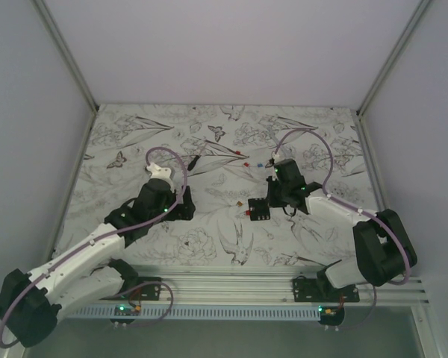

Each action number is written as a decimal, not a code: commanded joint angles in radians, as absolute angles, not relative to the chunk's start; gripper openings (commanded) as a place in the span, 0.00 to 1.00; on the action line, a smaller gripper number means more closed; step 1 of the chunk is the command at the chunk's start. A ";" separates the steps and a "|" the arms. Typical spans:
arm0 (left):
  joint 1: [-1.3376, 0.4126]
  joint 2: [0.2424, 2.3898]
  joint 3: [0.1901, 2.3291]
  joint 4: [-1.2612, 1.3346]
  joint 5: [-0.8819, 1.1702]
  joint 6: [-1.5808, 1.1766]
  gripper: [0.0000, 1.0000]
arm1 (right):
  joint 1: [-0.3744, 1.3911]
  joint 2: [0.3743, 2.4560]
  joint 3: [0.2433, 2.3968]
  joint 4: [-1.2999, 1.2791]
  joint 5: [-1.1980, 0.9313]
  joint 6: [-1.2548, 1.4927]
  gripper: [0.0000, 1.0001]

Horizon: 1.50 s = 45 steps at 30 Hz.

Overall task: Snap on the fuse box
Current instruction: Install the fuse at the fuse box base.

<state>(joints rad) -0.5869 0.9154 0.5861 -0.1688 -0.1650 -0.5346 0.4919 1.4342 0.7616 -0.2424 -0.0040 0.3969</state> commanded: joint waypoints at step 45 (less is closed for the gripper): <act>-0.580 0.962 0.595 -0.137 -0.117 -0.569 1.00 | 0.489 1.464 0.727 -0.168 0.054 0.426 0.00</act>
<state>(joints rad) -0.5869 0.9722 0.5861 -0.1532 -0.1215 -0.5594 0.4877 1.4555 0.7368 -0.1867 0.0093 0.4099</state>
